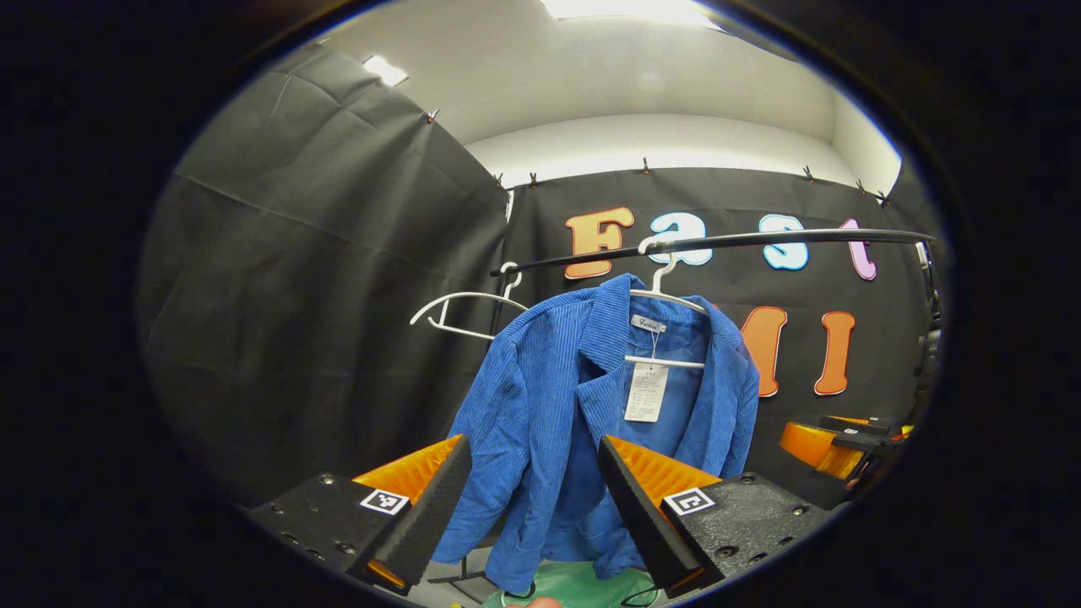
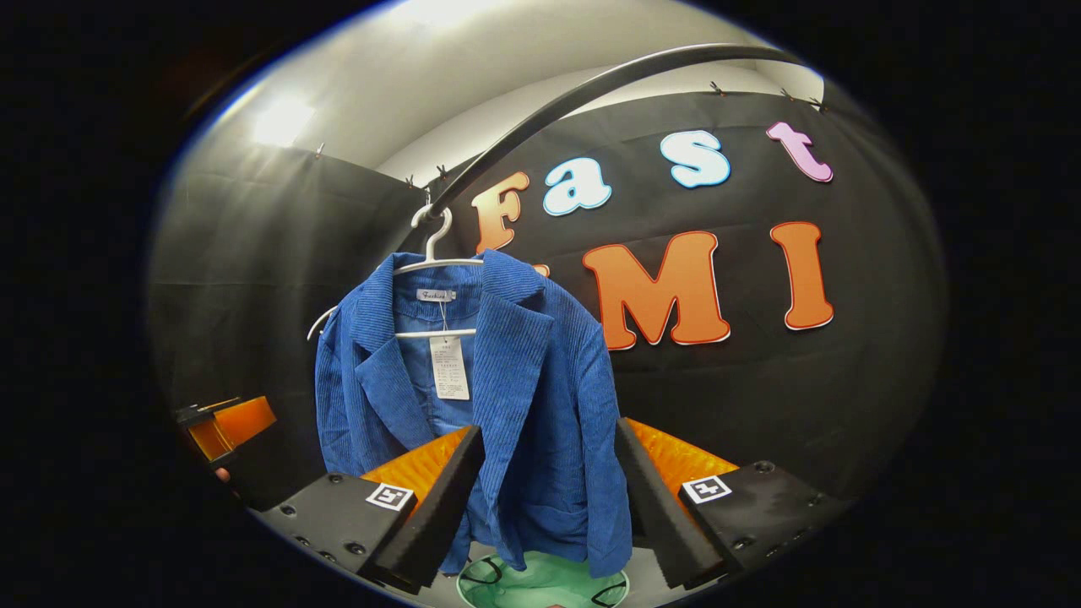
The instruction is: Grasp the clothes on the hanger with both hands and then place them into the laundry hamper below.
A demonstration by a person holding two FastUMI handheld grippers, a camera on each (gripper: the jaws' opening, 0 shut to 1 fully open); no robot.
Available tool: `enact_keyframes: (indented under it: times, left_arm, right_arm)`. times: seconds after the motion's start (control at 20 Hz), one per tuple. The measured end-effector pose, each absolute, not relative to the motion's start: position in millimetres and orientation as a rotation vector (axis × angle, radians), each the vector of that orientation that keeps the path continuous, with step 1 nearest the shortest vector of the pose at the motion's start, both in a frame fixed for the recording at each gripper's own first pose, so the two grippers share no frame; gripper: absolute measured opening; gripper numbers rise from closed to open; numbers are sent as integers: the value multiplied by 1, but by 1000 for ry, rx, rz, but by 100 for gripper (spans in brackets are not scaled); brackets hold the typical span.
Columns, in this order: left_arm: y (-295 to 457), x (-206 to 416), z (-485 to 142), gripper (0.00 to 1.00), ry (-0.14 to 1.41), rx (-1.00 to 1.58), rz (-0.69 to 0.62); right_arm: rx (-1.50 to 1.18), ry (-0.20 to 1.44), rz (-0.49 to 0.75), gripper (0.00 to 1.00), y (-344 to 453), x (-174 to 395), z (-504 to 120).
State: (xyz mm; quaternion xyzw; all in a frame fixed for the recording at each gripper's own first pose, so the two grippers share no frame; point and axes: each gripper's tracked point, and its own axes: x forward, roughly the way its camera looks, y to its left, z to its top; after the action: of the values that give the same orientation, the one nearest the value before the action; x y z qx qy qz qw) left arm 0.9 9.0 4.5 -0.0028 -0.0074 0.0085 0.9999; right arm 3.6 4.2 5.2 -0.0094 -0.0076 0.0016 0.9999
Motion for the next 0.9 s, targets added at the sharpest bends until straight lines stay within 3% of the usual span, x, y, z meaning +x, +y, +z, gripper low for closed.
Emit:
enact_keyframes:
  times: [0.15, 0.2, 0.25, 0.3, 0.45, 0.5, 0.55, 0.8, 0.85, 0.9]
  left_arm:
    - [10, 0, 6, 95, -20, -8, 18]
    - [11, 0, 6, 95, -21, -8, 19]
    - [12, -1, 6, 95, -20, -7, 20]
    - [13, -1, 7, 92, -19, -6, 21]
    - [18, -6, 9, 95, -25, 0, 32]
    - [20, -7, 11, 95, -29, 0, 40]
    - [22, -9, 12, 95, -31, -3, 51]
    - [28, -20, 17, 95, -46, -6, 80]
    - [31, -23, 17, 95, -46, -1, 88]
    - [35, -25, 16, 91, -45, 0, 101]
  right_arm:
    - [-23, -21, 6, 100, 6, 10, 4]
    - [-16, -15, 19, 94, 11, 15, 1]
    - [-12, -15, 36, 94, 18, 21, 1]
    - [-14, -24, 53, 100, 24, 28, 3]
    - [-30, -38, 106, 100, 48, 53, 5]
    - [-37, -43, 107, 94, 53, 64, 4]
    - [-51, -49, 97, 100, 55, 75, 4]
    - [-100, -27, 7, 99, 57, 138, -25]
    - [-89, -11, -33, 94, 49, 152, -36]
    - [-77, 12, -71, 99, 40, 165, -48]
